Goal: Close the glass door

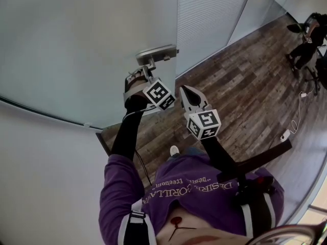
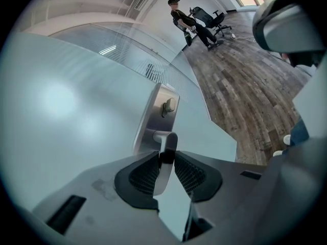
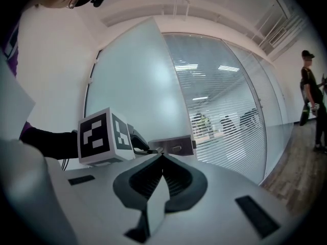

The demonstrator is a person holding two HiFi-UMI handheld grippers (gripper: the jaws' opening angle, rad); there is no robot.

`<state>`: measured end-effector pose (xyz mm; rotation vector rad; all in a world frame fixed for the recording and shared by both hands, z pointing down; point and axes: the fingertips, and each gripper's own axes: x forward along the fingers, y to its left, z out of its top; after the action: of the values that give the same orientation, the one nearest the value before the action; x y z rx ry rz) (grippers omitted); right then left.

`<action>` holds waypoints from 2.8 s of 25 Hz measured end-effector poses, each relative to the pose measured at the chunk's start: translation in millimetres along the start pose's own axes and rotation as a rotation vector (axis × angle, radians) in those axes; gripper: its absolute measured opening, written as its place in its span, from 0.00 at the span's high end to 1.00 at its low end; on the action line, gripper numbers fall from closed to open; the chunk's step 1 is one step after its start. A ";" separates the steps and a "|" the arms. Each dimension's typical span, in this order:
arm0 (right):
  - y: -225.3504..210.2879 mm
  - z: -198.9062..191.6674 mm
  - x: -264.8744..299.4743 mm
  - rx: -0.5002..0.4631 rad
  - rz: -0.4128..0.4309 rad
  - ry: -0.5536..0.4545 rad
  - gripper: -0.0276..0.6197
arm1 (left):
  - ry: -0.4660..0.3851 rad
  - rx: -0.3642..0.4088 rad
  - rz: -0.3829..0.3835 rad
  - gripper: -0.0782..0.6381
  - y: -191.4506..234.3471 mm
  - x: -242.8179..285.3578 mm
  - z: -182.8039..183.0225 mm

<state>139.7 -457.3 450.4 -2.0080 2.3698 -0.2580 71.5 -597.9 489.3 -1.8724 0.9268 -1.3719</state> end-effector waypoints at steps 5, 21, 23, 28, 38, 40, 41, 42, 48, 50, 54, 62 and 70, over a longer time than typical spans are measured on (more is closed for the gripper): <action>1.7 -6.8 1.7 -0.004 -0.010 0.011 0.97 | -0.006 -0.016 -0.002 0.75 4.4 8.3 -0.4; -34.2 13.5 69.0 -0.003 0.074 0.024 0.97 | 0.043 -0.044 -0.011 0.75 29.5 45.9 5.1; -39.6 13.7 78.6 0.001 0.093 0.031 0.97 | 0.061 -0.043 -0.005 0.75 31.7 51.3 3.7; -55.3 20.8 99.7 0.006 0.121 0.036 0.97 | 0.078 -0.055 -0.004 0.75 39.3 65.7 7.4; -64.8 18.9 110.4 -0.005 0.197 0.038 0.97 | 0.117 -0.088 0.021 0.75 43.1 74.5 2.7; -69.3 19.0 110.7 -0.006 0.203 0.037 0.97 | 0.128 -0.092 0.027 0.75 44.7 75.8 2.3; -71.7 19.1 110.8 -0.006 0.206 0.037 0.97 | 0.132 -0.097 0.028 0.75 45.4 76.6 2.2; -74.1 19.1 111.3 -0.007 0.210 0.037 0.97 | 0.136 -0.101 0.029 0.75 46.1 77.8 2.0; -87.1 14.0 115.3 -0.005 0.230 0.047 0.97 | 0.165 -0.118 0.037 0.75 49.9 88.0 1.9; -90.7 11.6 120.4 0.005 0.231 0.054 0.97 | 0.169 -0.127 0.039 0.75 53.8 94.0 2.5; -87.0 13.4 131.5 0.026 0.248 0.061 0.97 | 0.189 -0.138 0.046 0.75 65.0 105.6 1.1; -84.4 15.1 157.0 0.033 0.242 0.069 0.97 | 0.179 -0.143 0.032 0.75 74.2 121.6 2.9; -77.9 23.9 178.0 0.018 0.223 0.061 0.97 | 0.152 -0.117 0.037 0.75 76.8 122.5 4.5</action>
<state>188.7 -646.8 453.5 -1.7311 2.5897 -0.3355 88.4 -741.6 489.0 -1.8462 1.1340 -1.4816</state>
